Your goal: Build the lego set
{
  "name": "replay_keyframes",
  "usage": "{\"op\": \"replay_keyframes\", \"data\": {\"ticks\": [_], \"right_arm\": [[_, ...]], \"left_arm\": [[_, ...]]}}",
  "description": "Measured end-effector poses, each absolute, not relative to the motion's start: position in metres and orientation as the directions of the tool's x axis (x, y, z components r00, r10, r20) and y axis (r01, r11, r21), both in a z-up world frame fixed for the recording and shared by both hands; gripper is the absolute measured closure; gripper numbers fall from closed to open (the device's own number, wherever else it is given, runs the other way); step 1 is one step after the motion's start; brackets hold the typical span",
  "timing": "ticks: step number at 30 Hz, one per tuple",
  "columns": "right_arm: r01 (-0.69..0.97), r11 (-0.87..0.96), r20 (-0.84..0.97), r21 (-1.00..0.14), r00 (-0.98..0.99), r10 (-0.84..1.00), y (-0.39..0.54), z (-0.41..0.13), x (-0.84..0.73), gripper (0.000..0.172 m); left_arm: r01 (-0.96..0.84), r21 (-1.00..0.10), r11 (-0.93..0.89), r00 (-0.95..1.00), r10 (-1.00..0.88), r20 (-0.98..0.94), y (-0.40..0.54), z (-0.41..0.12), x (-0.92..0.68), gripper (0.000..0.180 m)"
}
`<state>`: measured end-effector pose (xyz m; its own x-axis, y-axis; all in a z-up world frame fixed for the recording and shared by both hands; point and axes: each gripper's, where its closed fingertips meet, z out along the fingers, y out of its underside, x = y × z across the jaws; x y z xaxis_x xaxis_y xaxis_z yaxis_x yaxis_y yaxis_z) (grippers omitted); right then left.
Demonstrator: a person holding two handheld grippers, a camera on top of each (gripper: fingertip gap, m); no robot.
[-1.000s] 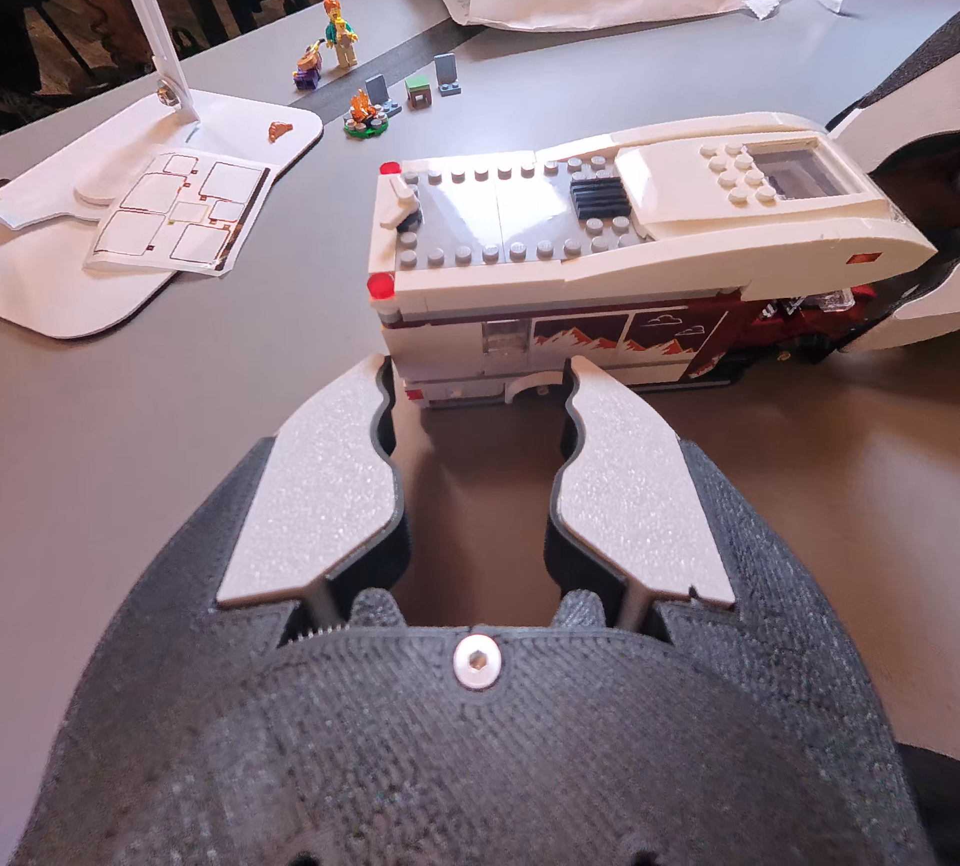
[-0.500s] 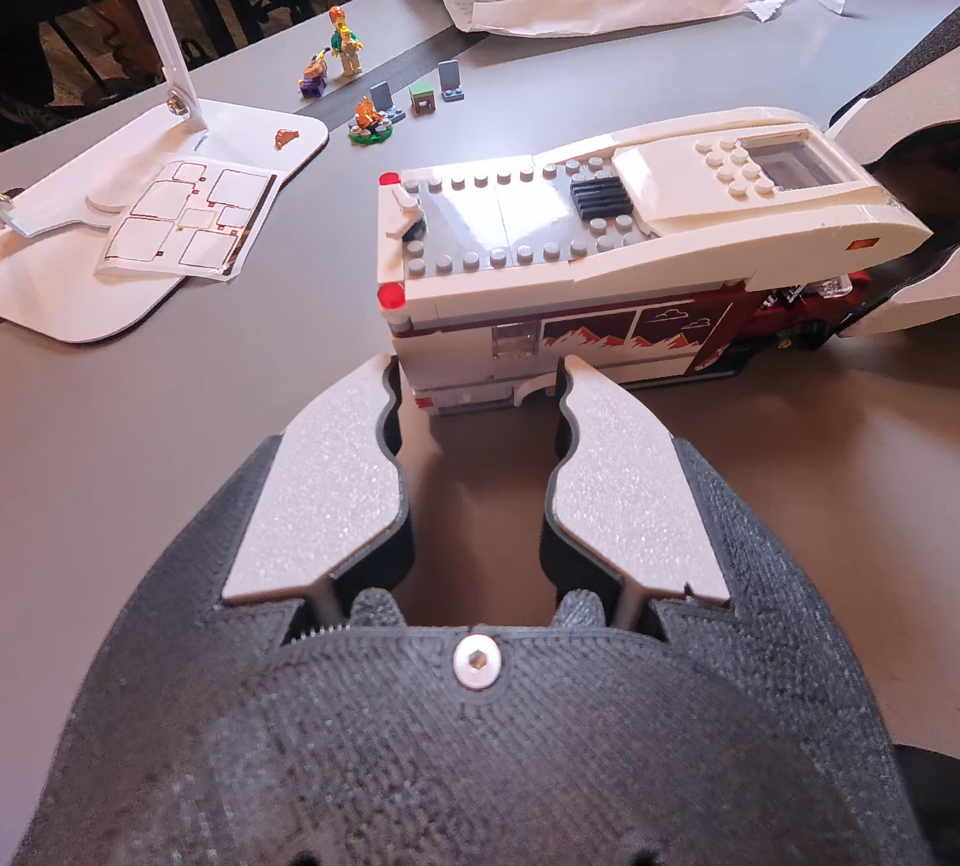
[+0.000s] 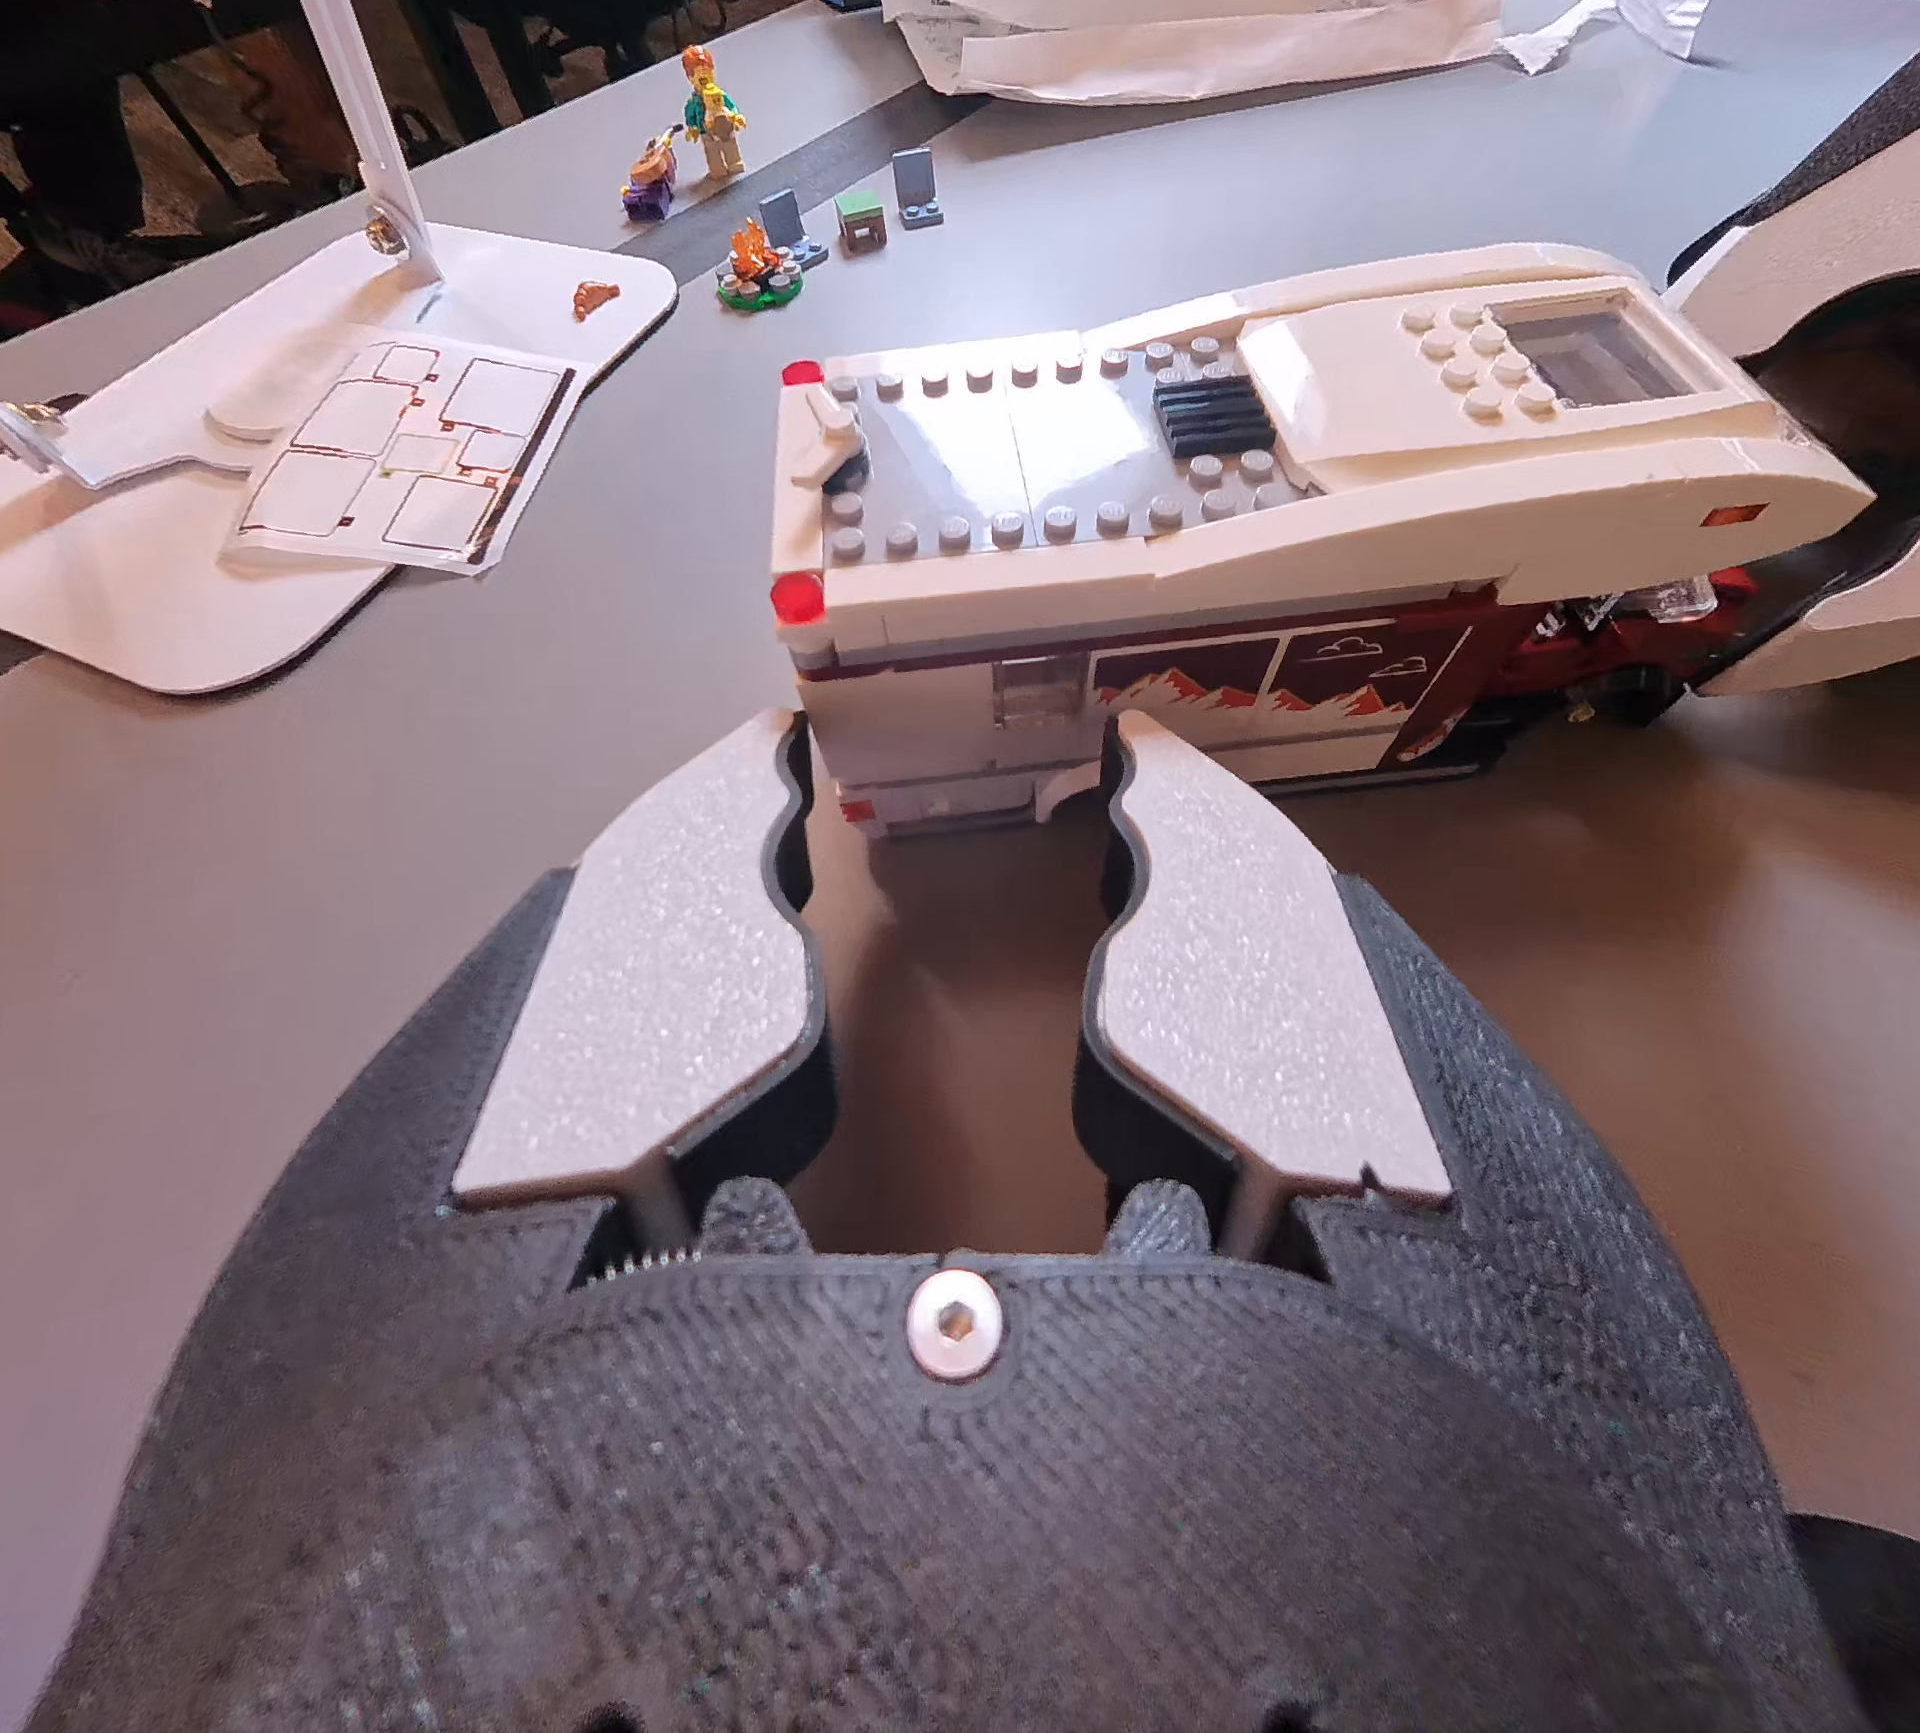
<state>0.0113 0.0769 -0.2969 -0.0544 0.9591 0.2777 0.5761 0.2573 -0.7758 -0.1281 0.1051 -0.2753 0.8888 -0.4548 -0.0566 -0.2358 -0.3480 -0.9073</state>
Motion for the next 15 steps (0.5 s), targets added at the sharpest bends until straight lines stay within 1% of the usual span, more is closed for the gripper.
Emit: {"op": "replay_keyframes", "data": {"ticks": [4, 7, 11, 15], "right_arm": [[0.577, 0.245, 0.265, -0.779, -0.052, 0.963, 0.077, -0.297, 0.012, 0.120], [0.600, 0.187, 0.257, -0.778, 0.032, 0.966, 0.095, -0.297, 0.017, 0.124], [0.607, 0.069, 0.214, -0.792, 0.171, 0.962, 0.128, -0.296, 0.027, 0.134], [0.563, -0.004, 0.187, -0.826, 0.281, 0.941, 0.169, -0.281, 0.035, 0.135]], "left_arm": [[-0.231, -0.911, -0.342, 0.892, -0.448, -0.058, 0.106, -0.274, -0.129, 0.128], [-0.229, -0.911, -0.342, 0.898, -0.435, -0.062, 0.106, -0.274, -0.132, 0.129], [-0.228, -0.920, -0.317, 0.900, -0.428, -0.075, 0.105, -0.266, -0.133, 0.129], [-0.214, -0.941, -0.262, 0.901, -0.424, -0.087, 0.104, -0.248, -0.135, 0.126]]}}
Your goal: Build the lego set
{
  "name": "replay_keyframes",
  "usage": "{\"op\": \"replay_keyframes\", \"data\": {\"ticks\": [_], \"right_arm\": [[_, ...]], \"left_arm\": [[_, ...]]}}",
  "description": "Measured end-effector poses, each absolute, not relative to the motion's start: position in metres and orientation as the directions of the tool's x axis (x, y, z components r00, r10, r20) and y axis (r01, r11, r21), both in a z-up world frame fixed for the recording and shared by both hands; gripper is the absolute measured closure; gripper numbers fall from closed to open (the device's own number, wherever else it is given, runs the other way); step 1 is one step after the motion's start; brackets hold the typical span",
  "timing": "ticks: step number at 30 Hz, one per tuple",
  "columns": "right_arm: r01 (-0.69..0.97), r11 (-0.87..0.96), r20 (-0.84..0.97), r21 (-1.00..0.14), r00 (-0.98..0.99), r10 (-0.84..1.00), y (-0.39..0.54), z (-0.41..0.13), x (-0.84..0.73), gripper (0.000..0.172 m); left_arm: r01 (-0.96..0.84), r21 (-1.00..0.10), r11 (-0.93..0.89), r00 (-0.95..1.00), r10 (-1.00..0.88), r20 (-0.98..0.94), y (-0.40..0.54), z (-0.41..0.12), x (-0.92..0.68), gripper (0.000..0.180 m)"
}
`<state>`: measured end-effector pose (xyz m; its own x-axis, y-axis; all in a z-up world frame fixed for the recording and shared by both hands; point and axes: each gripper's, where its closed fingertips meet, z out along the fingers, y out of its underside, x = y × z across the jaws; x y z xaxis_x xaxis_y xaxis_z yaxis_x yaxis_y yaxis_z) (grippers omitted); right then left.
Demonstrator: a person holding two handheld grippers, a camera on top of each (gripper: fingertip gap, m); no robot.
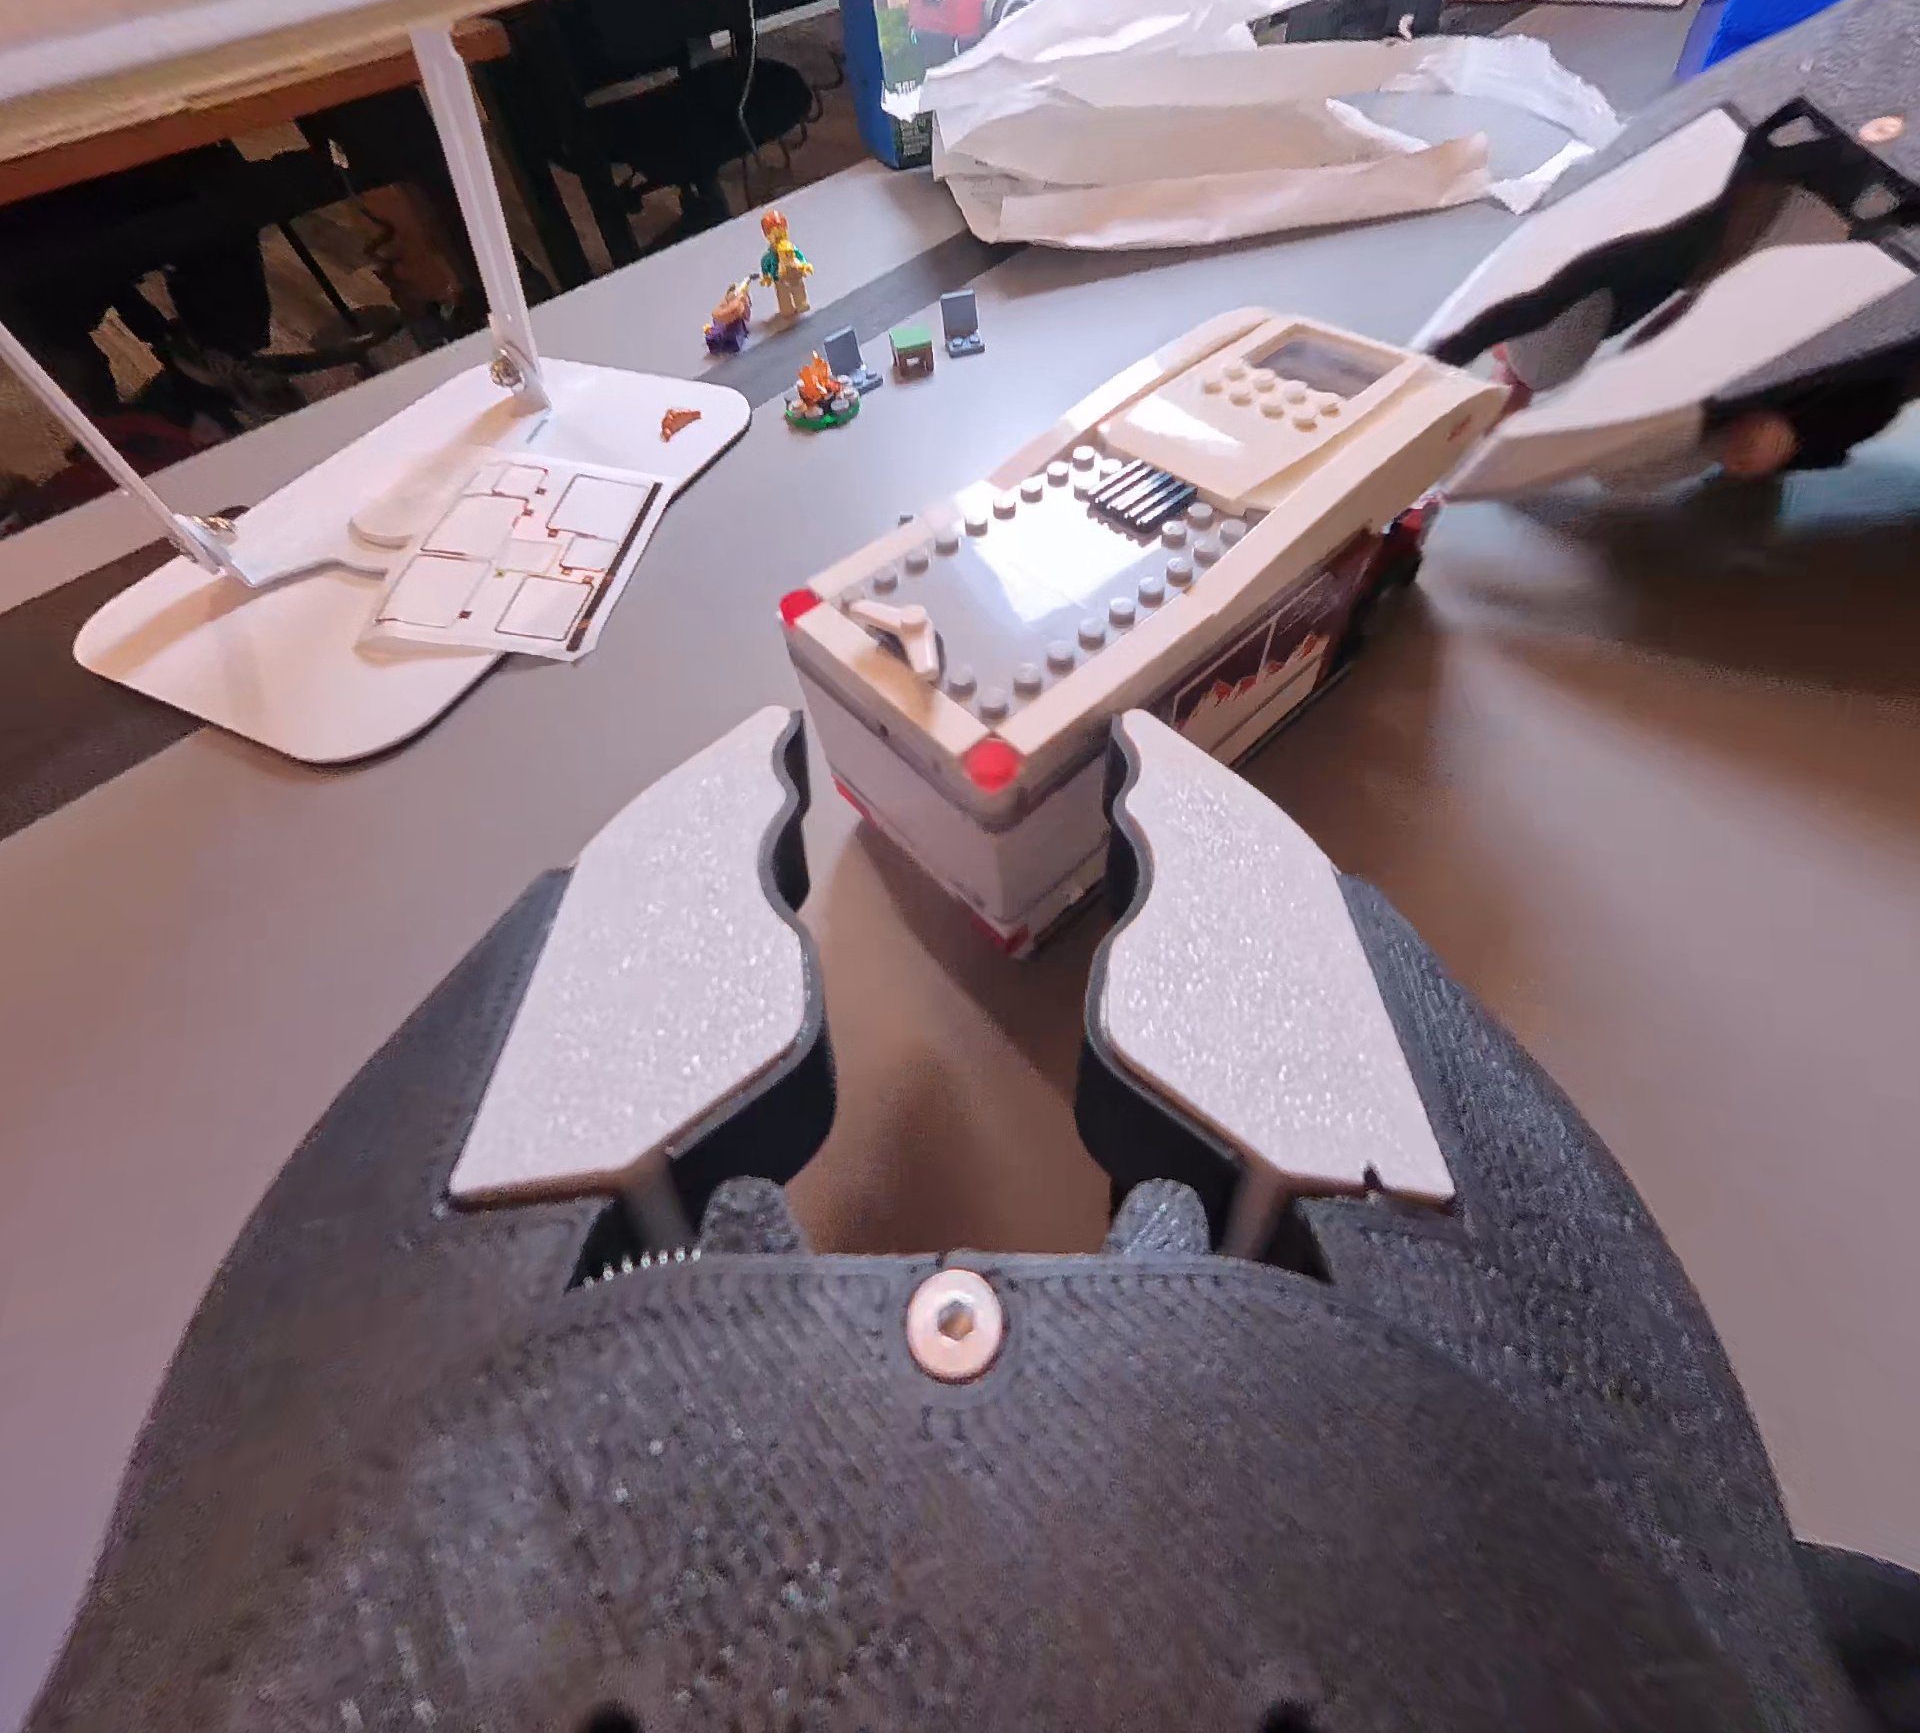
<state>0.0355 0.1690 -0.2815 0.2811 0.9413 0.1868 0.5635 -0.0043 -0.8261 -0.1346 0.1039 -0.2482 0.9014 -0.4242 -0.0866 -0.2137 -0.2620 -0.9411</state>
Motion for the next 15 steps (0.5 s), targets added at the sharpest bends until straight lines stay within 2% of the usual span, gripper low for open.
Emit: {"op": "replay_keyframes", "data": {"ticks": [4, 8, 13, 15], "right_arm": [[0.379, -0.025, 0.113, -0.925, 0.336, 0.935, 0.223, -0.209, 0.019, 0.138], [0.151, -0.123, -0.060, -0.981, 0.367, 0.928, 0.289, -0.134, -0.037, 0.136], [0.082, -0.214, -0.147, -0.973, 0.494, 0.857, 0.378, -0.115, -0.101, 0.131], [0.074, -0.234, -0.164, -0.970, 0.513, 0.843, 0.392, -0.116, -0.113, 0.150]], "left_arm": [[-0.197, -0.958, -0.209, 0.897, -0.433, -0.090, 0.103, -0.230, -0.133, 0.127], [-0.149, -0.975, -0.162, 0.901, -0.429, -0.067, 0.101, -0.211, -0.132, 0.128], [-0.163, -0.979, -0.120, 0.914, -0.391, -0.104, 0.094, -0.189, -0.138, 0.132], [-0.199, -0.975, -0.096, 0.922, -0.356, -0.153, 0.093, -0.175, -0.145, 0.136]]}}
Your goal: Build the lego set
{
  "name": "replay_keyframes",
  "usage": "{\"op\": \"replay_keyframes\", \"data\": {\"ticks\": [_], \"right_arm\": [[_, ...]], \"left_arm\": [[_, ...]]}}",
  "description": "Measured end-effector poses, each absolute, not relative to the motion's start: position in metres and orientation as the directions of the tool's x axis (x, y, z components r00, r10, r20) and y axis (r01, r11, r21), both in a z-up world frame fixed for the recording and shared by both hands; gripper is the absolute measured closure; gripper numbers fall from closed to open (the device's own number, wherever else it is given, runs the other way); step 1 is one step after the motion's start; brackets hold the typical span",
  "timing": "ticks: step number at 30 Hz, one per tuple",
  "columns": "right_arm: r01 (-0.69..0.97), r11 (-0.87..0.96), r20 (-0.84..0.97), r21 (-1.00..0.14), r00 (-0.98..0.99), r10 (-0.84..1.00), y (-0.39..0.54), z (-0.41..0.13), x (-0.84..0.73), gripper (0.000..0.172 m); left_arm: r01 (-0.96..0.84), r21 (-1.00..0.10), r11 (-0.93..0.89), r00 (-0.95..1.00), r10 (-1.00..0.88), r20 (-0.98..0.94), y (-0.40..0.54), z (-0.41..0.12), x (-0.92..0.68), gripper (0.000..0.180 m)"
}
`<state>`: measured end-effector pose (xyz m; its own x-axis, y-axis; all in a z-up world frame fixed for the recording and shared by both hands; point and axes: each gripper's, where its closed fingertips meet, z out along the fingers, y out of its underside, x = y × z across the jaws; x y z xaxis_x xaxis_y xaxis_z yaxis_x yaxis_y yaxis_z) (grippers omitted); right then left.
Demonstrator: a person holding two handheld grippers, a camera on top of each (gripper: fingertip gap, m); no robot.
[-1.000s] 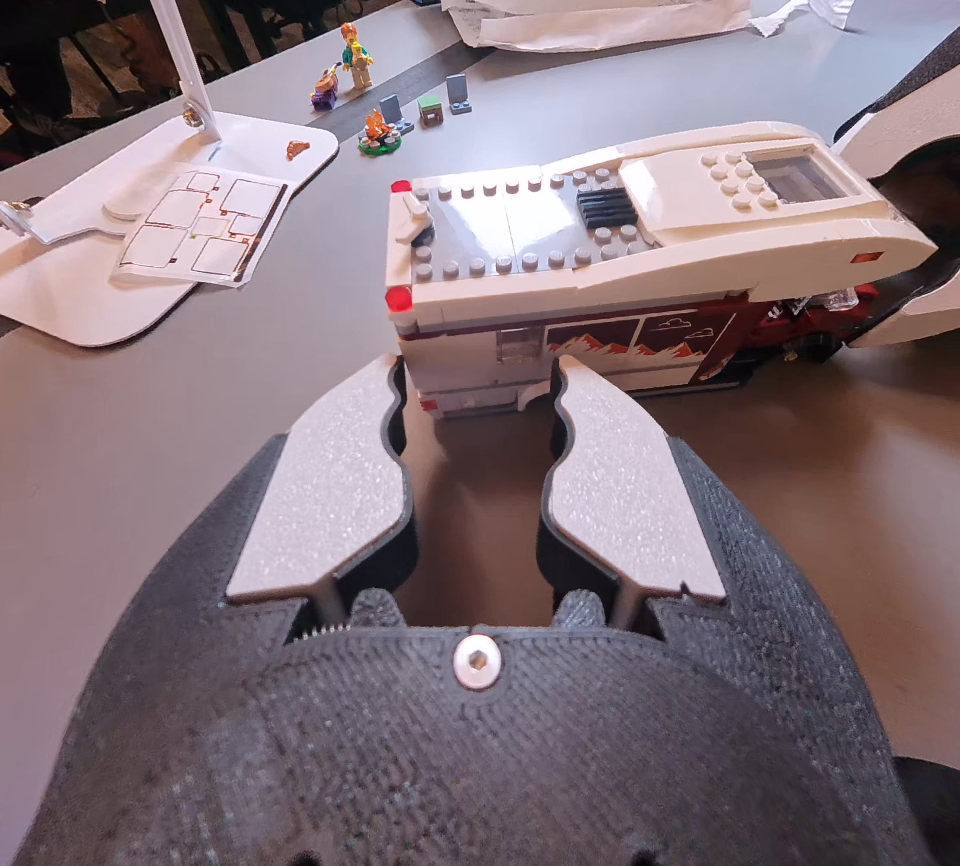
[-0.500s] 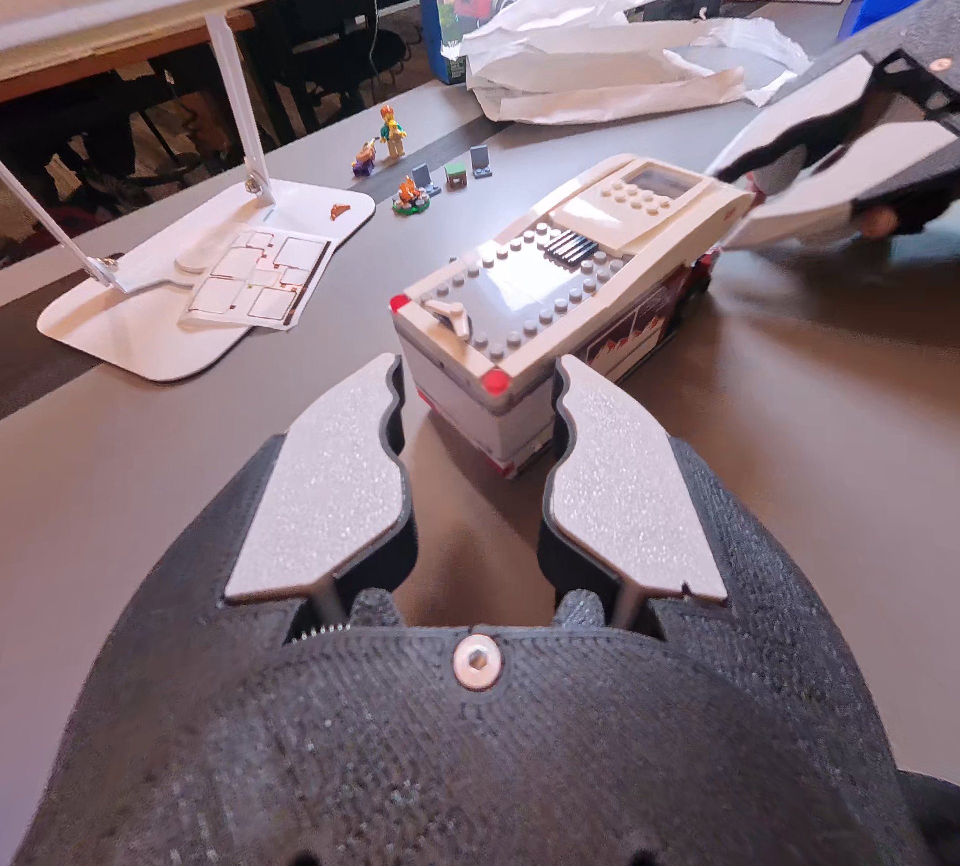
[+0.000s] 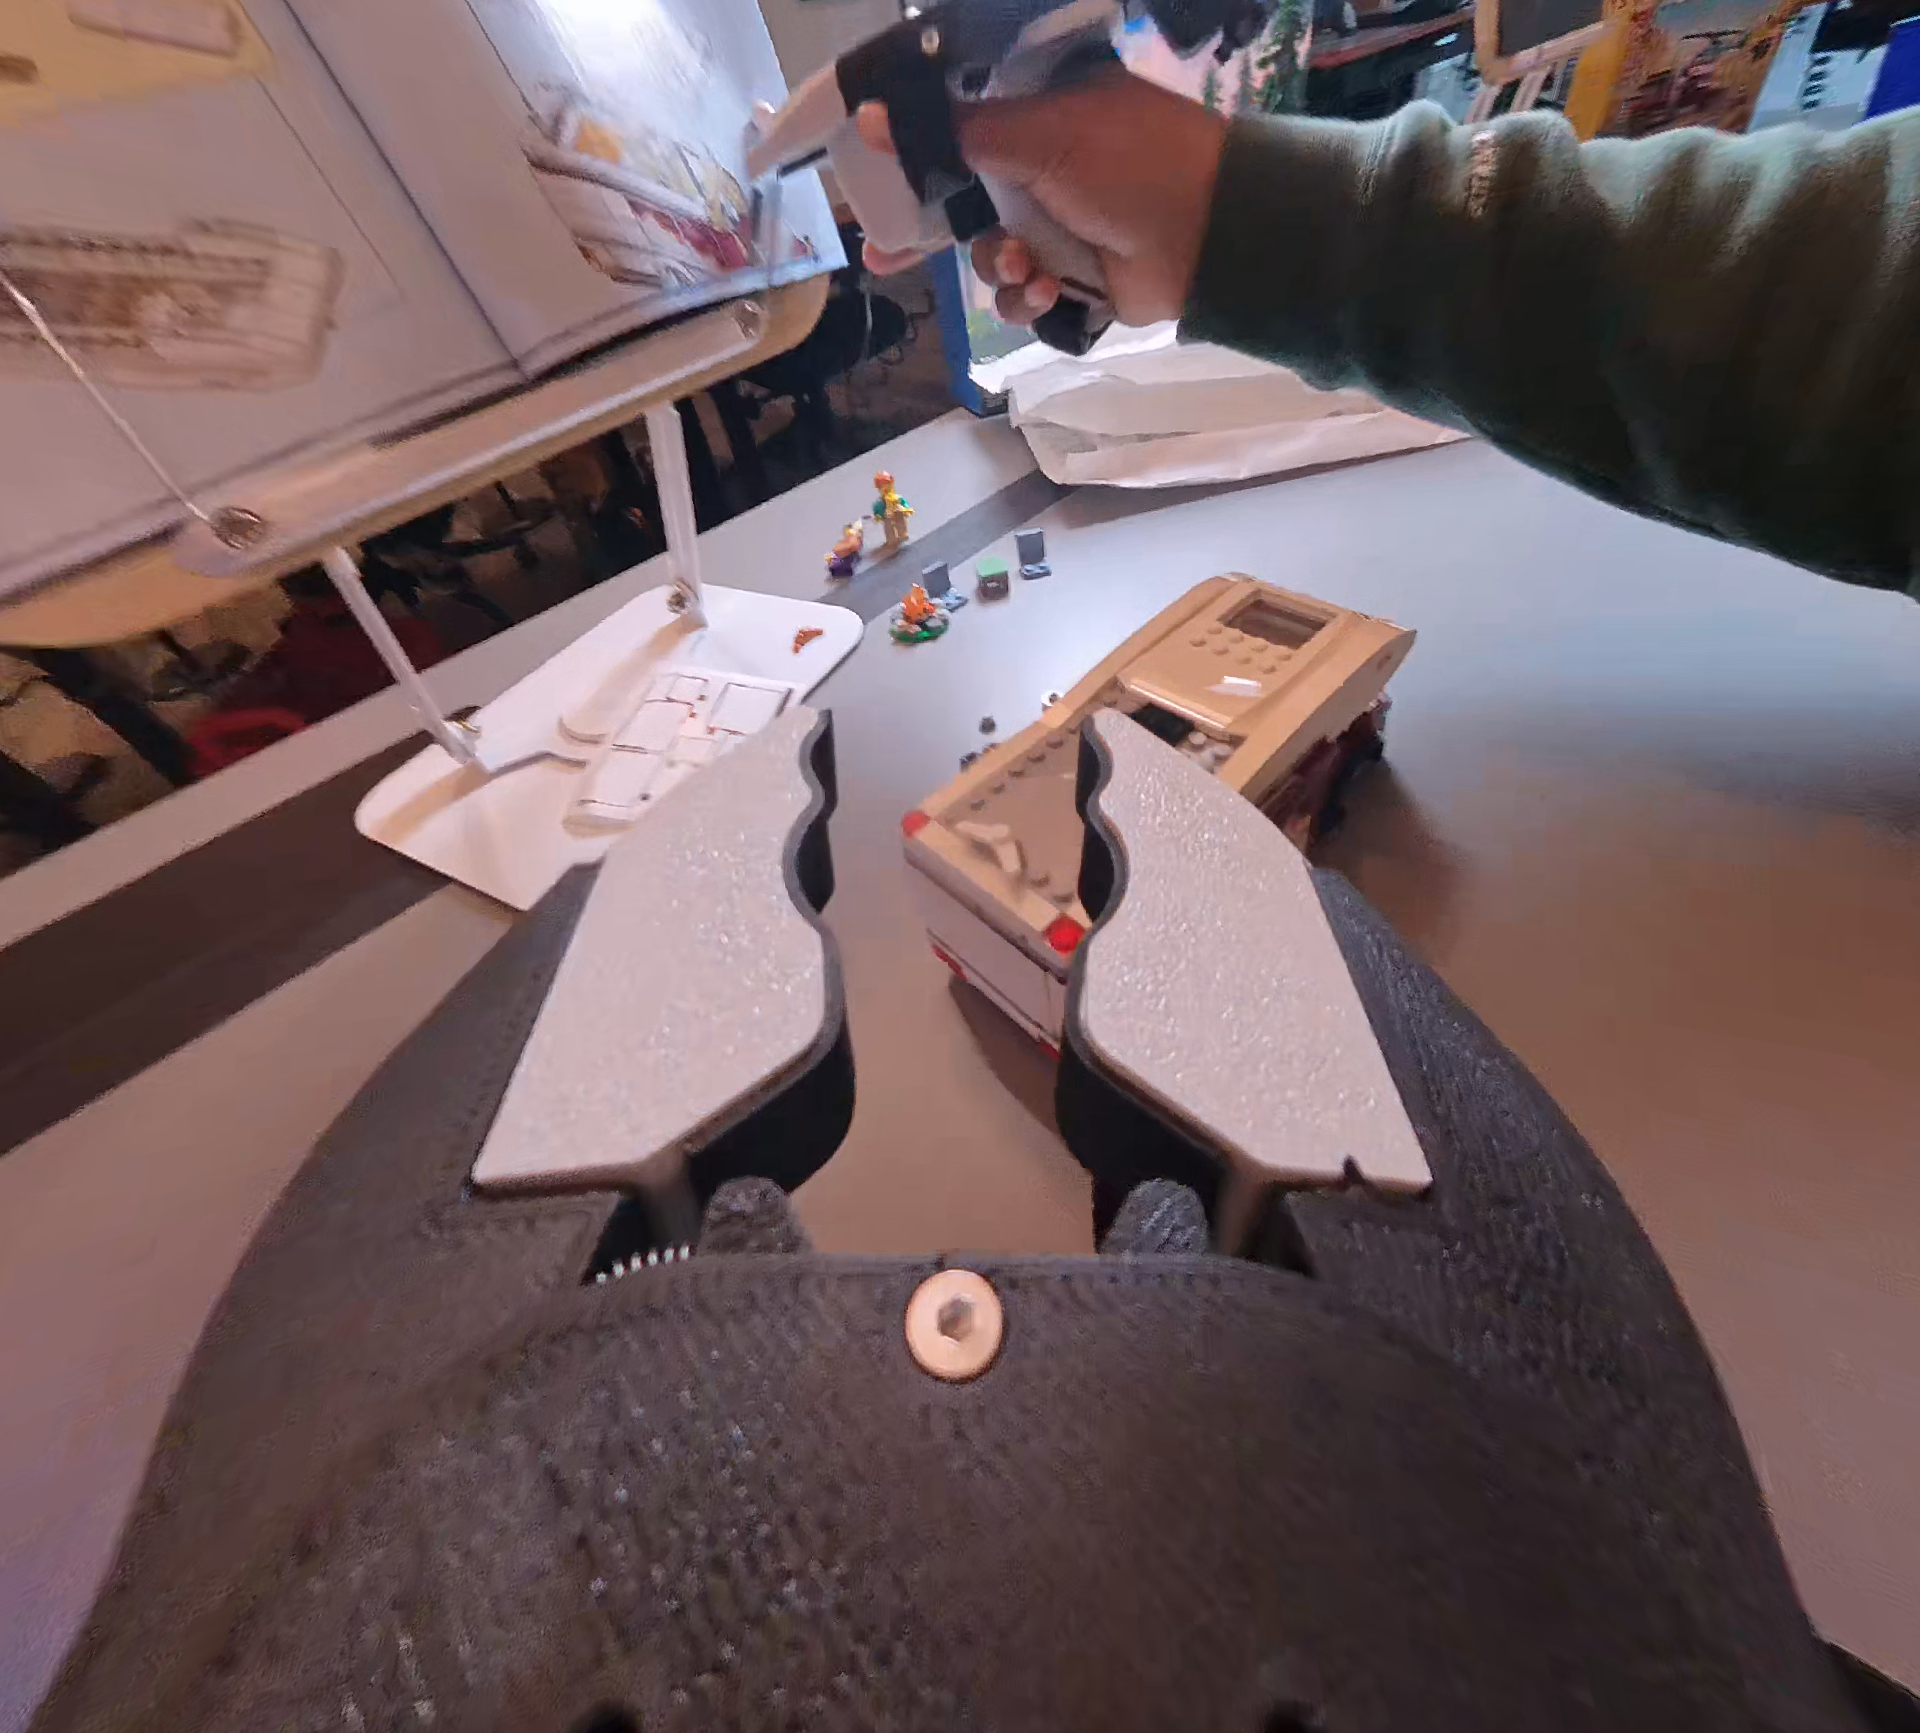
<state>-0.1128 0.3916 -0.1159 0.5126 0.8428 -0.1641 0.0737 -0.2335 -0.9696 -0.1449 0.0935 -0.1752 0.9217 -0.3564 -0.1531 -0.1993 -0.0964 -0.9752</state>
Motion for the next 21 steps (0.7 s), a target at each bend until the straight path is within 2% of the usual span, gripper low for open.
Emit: {"op": "replay_keyframes", "data": {"ticks": [1, 3, 6, 10, 16, 17, 21], "right_arm": [[0.058, -0.235, -0.171, -0.970, 0.525, 0.834, 0.395, -0.116, -0.113, 0.159], [0.025, -0.233, -0.183, -0.972, 0.537, 0.824, 0.396, -0.119, -0.110, 0.159], [-0.022, -0.277, -0.247, -0.960, 0.527, 0.813, 0.398, -0.130, -0.101, 0.156], [-0.051, -0.330, -0.312, -0.943, 0.480, 0.820, 0.399, -0.137, -0.094, 0.154], [-0.050, -0.403, -0.381, -0.914, 0.452, 0.807, 0.403, -0.148, -0.082, 0.141], [-0.050, -0.395, -0.371, -0.917, 0.464, 0.805, 0.405, -0.148, -0.078, 0.140], [0.003, -0.267, -0.218, -0.964, 0.565, 0.796, 0.408, -0.139, -0.061, 0.132]], "left_arm": [[-0.215, -0.973, -0.085, 0.924, -0.341, -0.174, 0.094, -0.167, -0.148, 0.138], [-0.254, -0.964, -0.081, 0.928, -0.301, -0.219, 0.100, -0.149, -0.156, 0.141], [-0.299, -0.948, -0.113, 0.938, -0.215, -0.270, 0.124, -0.123, -0.176, 0.145], [-0.255, -0.955, -0.153, 0.966, -0.078, -0.246, 0.181, -0.092, -0.216, 0.144], [-0.148, -0.942, -0.300, 0.984, 0.051, -0.171, 0.264, -0.096, -0.276, 0.134], [-0.148, -0.935, -0.322, 0.984, 0.049, -0.172, 0.272, -0.101, -0.280, 0.137], [-0.153, -0.937, -0.315, 0.981, 0.067, -0.183, 0.283, -0.106, -0.289, 0.171]]}}
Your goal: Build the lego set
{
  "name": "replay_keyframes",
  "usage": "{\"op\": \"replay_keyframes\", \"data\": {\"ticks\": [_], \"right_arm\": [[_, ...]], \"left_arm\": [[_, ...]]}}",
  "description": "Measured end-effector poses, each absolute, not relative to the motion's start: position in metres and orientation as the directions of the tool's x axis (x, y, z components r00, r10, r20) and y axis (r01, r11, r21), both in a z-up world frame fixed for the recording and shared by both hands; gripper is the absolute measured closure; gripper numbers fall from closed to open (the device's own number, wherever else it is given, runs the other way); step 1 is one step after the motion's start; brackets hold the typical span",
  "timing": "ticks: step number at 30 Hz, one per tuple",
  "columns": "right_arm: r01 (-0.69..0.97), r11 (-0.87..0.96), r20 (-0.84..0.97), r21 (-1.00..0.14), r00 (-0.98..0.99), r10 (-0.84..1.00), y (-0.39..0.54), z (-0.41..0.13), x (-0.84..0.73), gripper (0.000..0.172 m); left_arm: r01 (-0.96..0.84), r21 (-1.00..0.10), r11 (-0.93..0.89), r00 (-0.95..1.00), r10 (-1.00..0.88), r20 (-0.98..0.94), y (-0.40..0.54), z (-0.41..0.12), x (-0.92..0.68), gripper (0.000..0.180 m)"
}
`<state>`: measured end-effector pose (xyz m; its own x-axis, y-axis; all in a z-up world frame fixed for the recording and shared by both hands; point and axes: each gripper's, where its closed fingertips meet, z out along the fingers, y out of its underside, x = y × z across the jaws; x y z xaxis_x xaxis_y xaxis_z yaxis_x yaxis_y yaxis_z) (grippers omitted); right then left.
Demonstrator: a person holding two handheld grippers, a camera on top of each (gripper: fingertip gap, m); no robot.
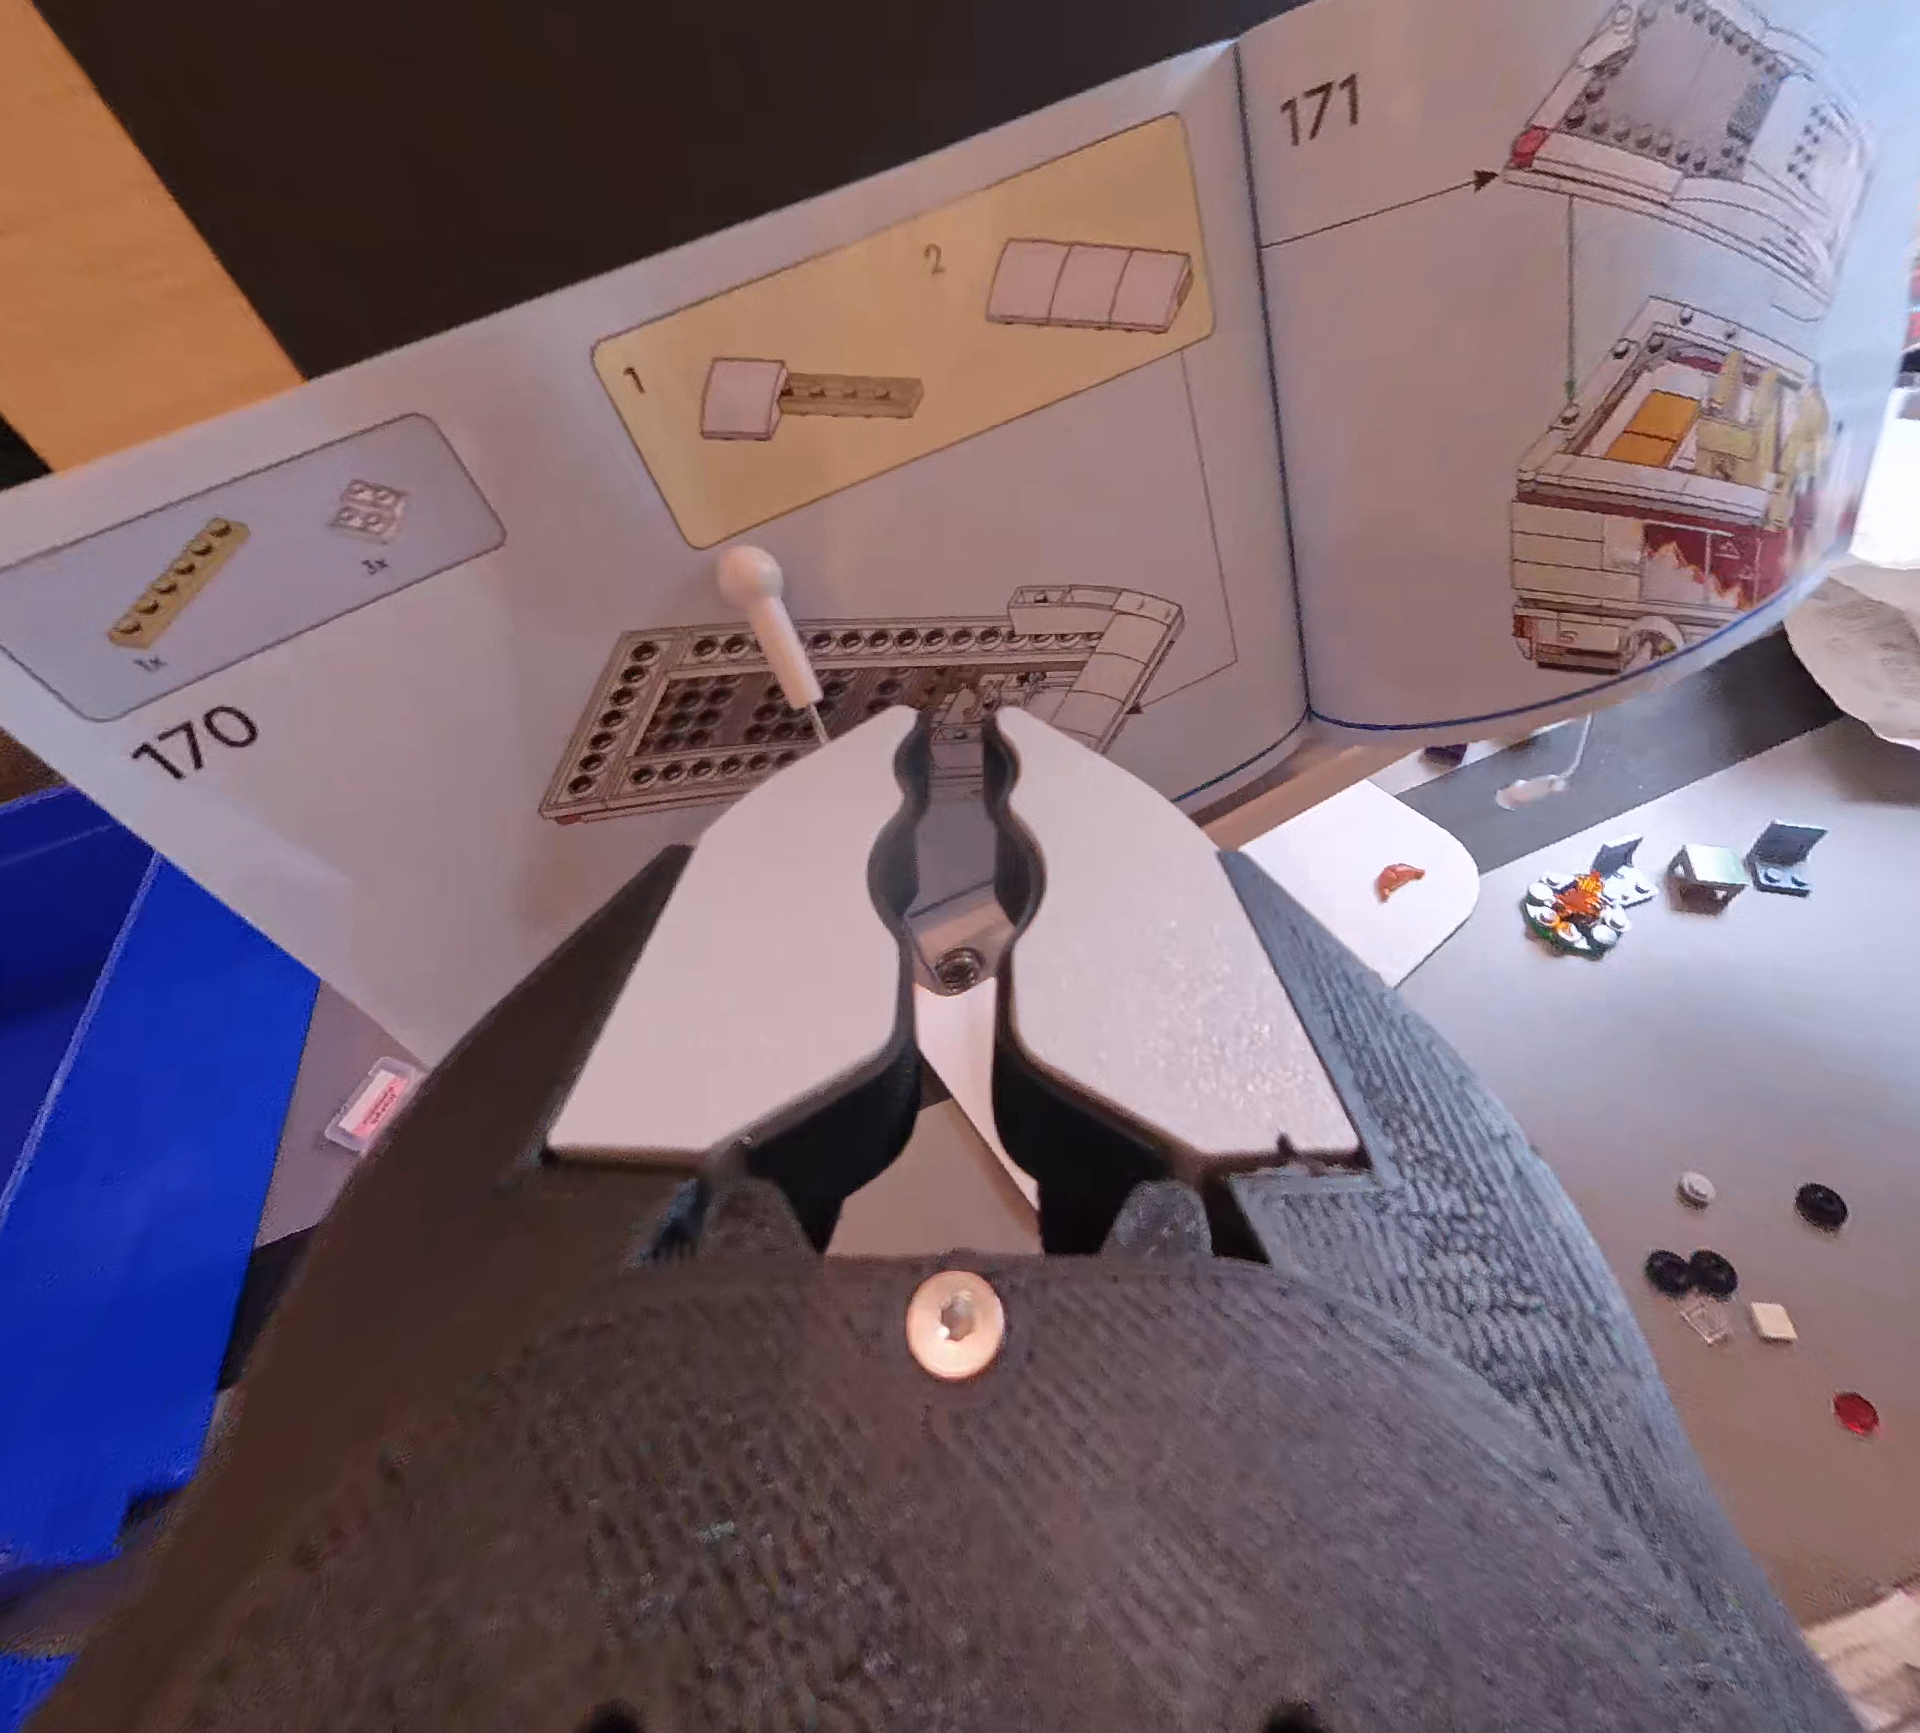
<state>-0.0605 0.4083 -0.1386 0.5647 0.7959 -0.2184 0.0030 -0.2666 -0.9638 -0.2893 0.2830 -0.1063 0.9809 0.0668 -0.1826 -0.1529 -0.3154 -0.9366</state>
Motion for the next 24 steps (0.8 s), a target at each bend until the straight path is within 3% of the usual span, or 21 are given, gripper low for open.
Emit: {"op": "replay_keyframes", "data": {"ticks": [1, 6, 9, 14, 16, 18, 19, 21, 24], "right_arm": [[0.019, -0.185, -0.141, -0.982, 0.574, 0.807, 0.403, -0.130, -0.061, 0.132], [0.167, 0.185, 0.247, -0.968, 0.534, 0.808, 0.356, -0.099, -0.094, 0.133], [0.247, 0.206, 0.312, -0.947, 0.555, 0.771, 0.362, -0.105, -0.112, 0.133], [0.295, 0.184, 0.331, -0.938, 0.593, 0.734, 0.385, -0.115, -0.118, 0.126], [0.293, 0.177, 0.324, -0.940, 0.597, 0.734, 0.387, -0.116, -0.119, 0.124], [0.308, 0.189, 0.345, -0.932, 0.602, 0.720, 0.390, -0.117, -0.119, 0.122], [0.315, 0.194, 0.354, -0.929, 0.604, 0.714, 0.392, -0.117, -0.120, 0.122], [0.330, 0.205, 0.373, -0.922, 0.609, 0.700, 0.396, -0.115, -0.120, 0.122], [0.334, 0.233, 0.398, -0.913, 0.615, 0.681, 0.401, -0.109, -0.117, 0.124]], "left_arm": [[-0.137, -0.944, -0.301, 0.983, 0.077, -0.167, 0.282, -0.107, -0.292, 0.180], [0.110, -0.976, -0.189, 0.992, 0.088, 0.095, 0.271, -0.108, -0.301, 0.180], [0.175, -0.969, -0.176, 0.980, 0.121, 0.155, 0.263, -0.117, -0.309, 0.180], [0.123, -0.972, -0.200, 0.990, 0.094, 0.106, 0.252, -0.128, -0.306, 0.180], [0.021, -0.967, -0.255, 0.997, 0.073, 0.003, 0.257, -0.129, -0.299, 0.148], [-0.065, -0.958, -0.278, 0.993, 0.076, -0.089, 0.268, -0.126, -0.298, 0.138], [-0.098, -0.955, -0.278, 0.988, 0.087, -0.127, 0.273, -0.124, -0.300, 0.143], [-0.119, -0.957, -0.265, 0.981, 0.116, -0.154, 0.277, -0.121, -0.307, 0.178], [0.151, -0.976, -0.158, 0.982, 0.139, 0.129, 0.271, -0.123, -0.315, 0.178]]}}
